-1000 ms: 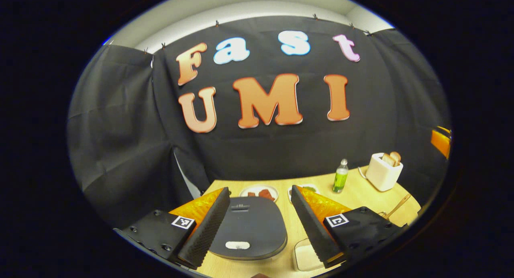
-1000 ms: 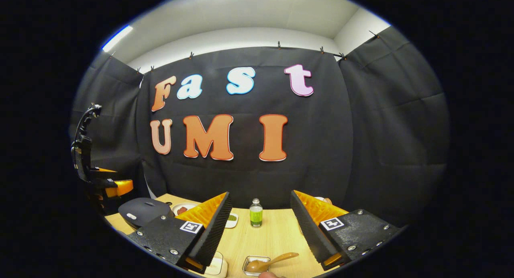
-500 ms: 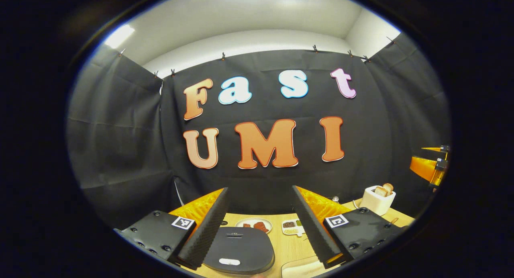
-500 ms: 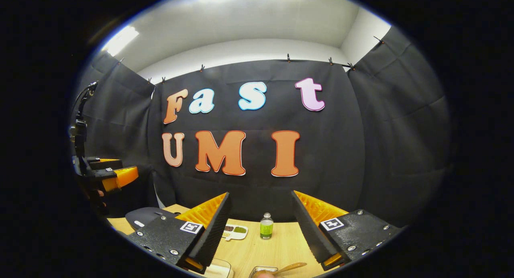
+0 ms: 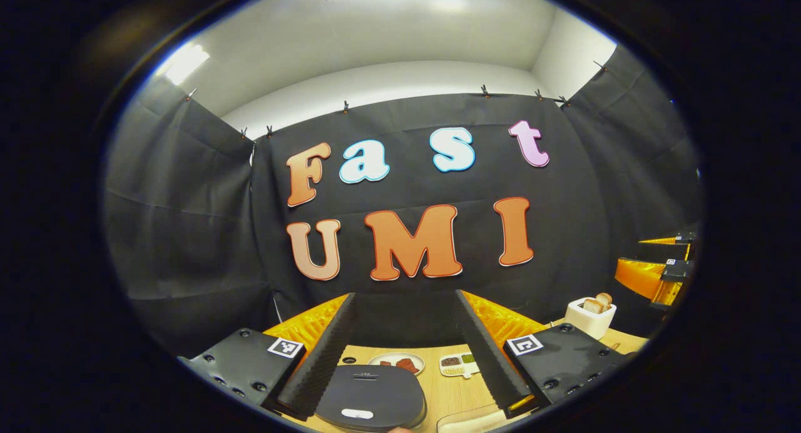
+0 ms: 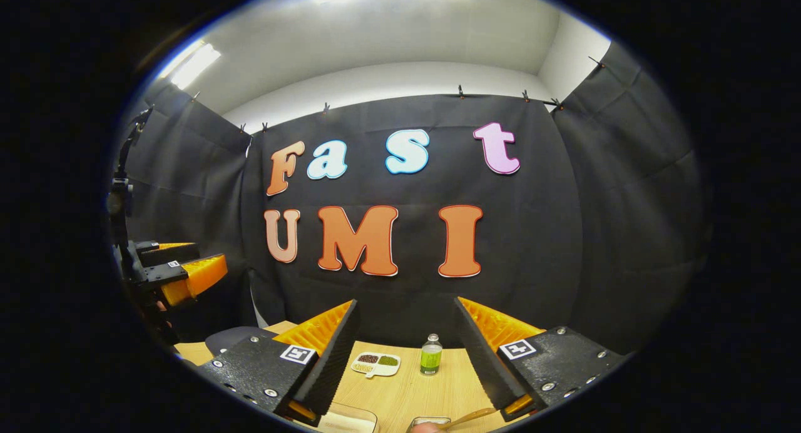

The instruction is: Close the left gripper, press the button to open the rice cooker; take a wooden spoon from the chopstick holder with the right hand, scoop a spoonful of rice and pour it into the rice cooker, then put the wooden spoon back into the chopstick holder.

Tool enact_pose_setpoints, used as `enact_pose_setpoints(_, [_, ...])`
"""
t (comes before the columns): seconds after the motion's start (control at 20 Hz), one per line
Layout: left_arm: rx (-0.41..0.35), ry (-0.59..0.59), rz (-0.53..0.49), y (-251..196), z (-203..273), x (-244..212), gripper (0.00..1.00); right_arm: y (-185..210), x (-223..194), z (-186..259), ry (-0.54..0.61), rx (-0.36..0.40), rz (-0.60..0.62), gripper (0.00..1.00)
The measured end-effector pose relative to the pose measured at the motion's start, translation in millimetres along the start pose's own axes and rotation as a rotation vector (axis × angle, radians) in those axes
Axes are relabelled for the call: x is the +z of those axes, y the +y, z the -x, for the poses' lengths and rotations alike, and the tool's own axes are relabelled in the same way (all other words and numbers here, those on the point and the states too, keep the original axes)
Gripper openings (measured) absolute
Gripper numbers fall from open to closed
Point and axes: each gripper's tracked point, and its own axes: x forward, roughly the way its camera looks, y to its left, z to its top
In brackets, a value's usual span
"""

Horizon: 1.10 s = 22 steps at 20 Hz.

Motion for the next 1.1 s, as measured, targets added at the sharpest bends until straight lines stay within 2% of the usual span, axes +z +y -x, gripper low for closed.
enact_pose_setpoints(0.5, [-0.011, -0.019, -0.025, 7, 1, 7, 0.99, 17, 1, -5, -0.002, 0.036, -0.022, 0.92])
enact_pose_setpoints(1.0, [-0.013, 0.017, -0.056, -2, 2, -3, 0.97, 9, -2, -2, 0.004, 0.043, -0.022, 0.92])
enact_pose_setpoints(1.1, [-0.007, 0.018, -0.064, -4, 7, -2, 1.0, 9, -5, -3, 0.015, 0.05, -0.021, 0.92])
